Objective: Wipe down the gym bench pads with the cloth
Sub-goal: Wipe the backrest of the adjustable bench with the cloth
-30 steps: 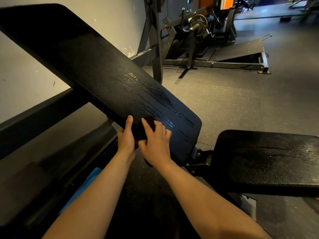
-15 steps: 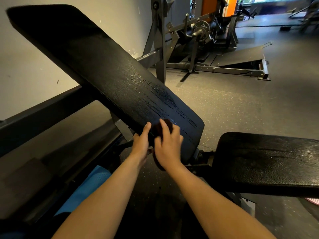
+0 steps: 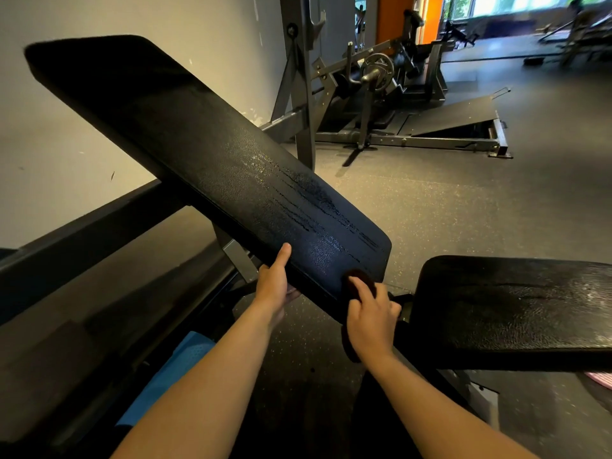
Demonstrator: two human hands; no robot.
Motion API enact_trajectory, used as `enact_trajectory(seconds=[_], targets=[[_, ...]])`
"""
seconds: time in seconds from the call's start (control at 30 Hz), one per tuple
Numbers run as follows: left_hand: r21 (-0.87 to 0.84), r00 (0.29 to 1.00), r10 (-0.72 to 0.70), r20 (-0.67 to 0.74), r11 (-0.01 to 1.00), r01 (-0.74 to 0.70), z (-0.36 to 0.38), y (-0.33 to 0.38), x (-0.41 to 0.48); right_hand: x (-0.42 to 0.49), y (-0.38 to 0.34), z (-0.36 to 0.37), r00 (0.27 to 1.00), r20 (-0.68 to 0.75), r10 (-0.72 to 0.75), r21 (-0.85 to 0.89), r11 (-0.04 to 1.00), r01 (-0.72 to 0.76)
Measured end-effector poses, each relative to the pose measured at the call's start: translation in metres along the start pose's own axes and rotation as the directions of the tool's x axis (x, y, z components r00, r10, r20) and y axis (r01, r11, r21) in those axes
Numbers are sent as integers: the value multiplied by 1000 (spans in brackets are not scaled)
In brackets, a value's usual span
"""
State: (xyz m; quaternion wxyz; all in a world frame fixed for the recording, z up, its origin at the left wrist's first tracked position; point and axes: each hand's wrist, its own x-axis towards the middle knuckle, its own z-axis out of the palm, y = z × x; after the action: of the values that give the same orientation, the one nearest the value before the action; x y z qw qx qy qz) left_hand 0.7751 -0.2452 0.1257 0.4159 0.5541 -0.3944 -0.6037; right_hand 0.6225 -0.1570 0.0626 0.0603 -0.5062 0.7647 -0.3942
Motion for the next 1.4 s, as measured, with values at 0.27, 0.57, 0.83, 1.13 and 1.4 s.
enact_trajectory(seconds=[0.27, 0.57, 0.83, 1.13, 1.4], targets=[[-26, 1000, -4, 1, 1000, 4, -4, -2, 5, 37, -103, 2, 993, 61, -104, 366, 928, 75], [-44, 999, 23, 43, 999, -21, -6, -1, 4, 49, -89, 11, 981, 21, -191, 279, 944, 177], [36, 1000, -20, 23, 999, 19, -19, 9, 4, 58, -86, 12, 997, 0, -77, 359, 930, 72], [-102, 981, 134, -140, 984, -148, -37, 74, -1, 118, -199, 36, 879, 120, -461, 326, 855, 404], [-62, 970, 160, -185, 983, -174, -40, 65, 7, 83, -131, 28, 954, 25, -297, 169, 942, 289]])
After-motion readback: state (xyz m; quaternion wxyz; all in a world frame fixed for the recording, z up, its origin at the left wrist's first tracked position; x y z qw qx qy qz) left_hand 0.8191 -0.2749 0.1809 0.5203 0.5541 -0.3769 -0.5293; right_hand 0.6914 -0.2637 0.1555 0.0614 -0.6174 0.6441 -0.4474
